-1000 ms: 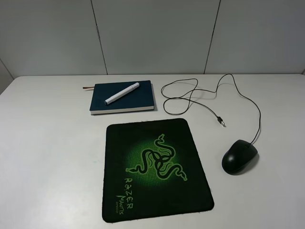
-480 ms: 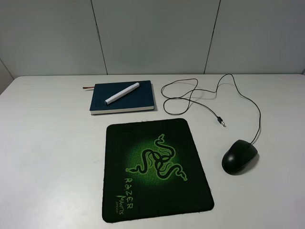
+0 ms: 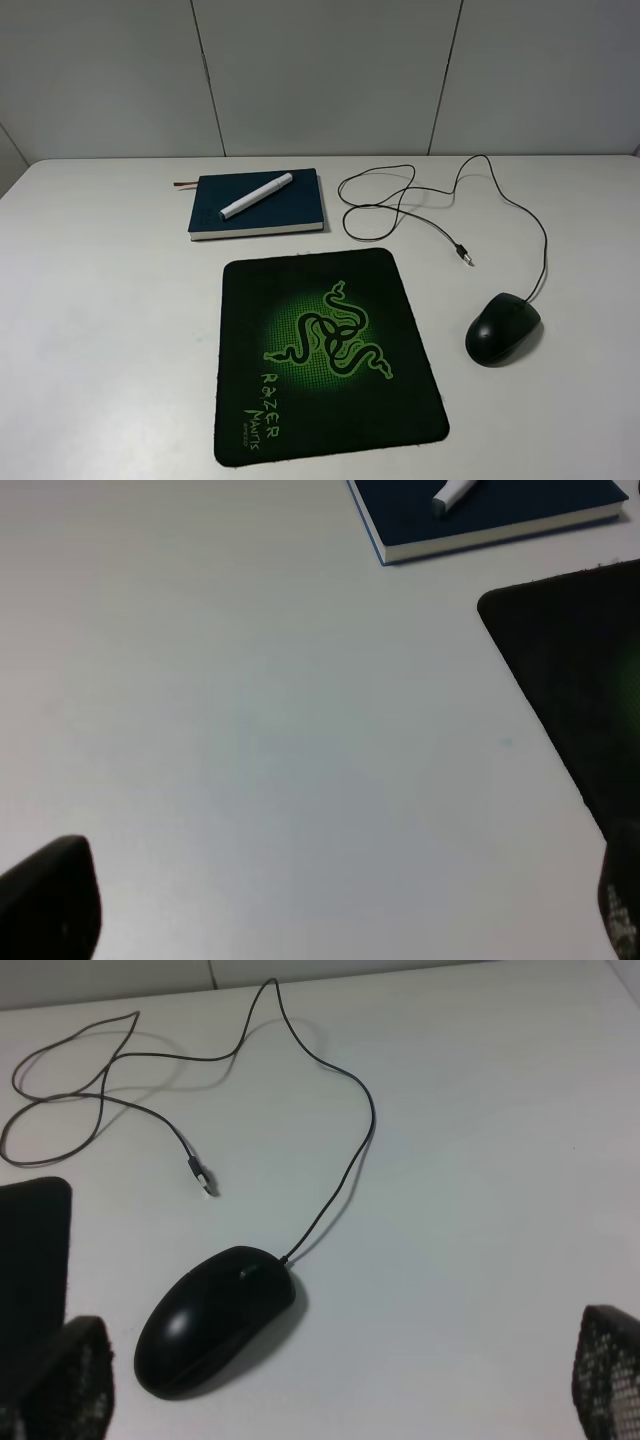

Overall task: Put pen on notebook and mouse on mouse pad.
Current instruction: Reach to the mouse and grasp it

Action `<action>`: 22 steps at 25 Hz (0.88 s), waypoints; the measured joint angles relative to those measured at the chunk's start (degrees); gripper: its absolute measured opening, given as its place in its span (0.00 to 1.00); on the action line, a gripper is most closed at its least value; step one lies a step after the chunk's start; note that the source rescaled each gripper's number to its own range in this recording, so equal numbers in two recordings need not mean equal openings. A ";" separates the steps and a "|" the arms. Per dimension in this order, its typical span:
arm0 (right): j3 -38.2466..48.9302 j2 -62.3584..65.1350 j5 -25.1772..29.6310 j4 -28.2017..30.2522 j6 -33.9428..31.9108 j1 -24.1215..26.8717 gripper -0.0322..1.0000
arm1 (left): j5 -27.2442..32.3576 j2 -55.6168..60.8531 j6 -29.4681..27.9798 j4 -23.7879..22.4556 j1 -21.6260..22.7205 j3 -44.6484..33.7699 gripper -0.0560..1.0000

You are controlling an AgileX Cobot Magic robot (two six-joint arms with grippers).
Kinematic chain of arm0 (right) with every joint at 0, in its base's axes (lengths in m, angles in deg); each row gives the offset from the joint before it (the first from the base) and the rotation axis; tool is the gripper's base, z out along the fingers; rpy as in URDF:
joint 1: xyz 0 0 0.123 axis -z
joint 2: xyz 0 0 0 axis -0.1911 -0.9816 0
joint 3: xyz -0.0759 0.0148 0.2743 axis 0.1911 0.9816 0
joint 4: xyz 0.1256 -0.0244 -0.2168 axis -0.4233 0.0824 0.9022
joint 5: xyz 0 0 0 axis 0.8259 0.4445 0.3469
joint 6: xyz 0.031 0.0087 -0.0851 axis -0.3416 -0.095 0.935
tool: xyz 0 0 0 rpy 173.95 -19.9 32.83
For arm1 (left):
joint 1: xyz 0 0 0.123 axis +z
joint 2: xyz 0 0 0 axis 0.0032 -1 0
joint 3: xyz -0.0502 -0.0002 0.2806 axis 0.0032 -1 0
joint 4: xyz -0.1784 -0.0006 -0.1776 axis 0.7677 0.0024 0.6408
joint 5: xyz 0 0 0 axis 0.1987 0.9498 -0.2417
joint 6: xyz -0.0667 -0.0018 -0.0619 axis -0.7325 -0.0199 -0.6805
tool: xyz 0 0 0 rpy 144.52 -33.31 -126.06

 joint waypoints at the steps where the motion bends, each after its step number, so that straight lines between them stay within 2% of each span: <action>1: 0.00 0.00 0.00 0.00 0.00 0.00 1.00 | 0.00 0.00 0.00 0.00 0.00 0.00 1.00; 22: 0.00 0.00 0.00 0.00 -0.05 0.00 1.00 | 0.00 0.00 0.00 -0.05 0.00 0.00 1.00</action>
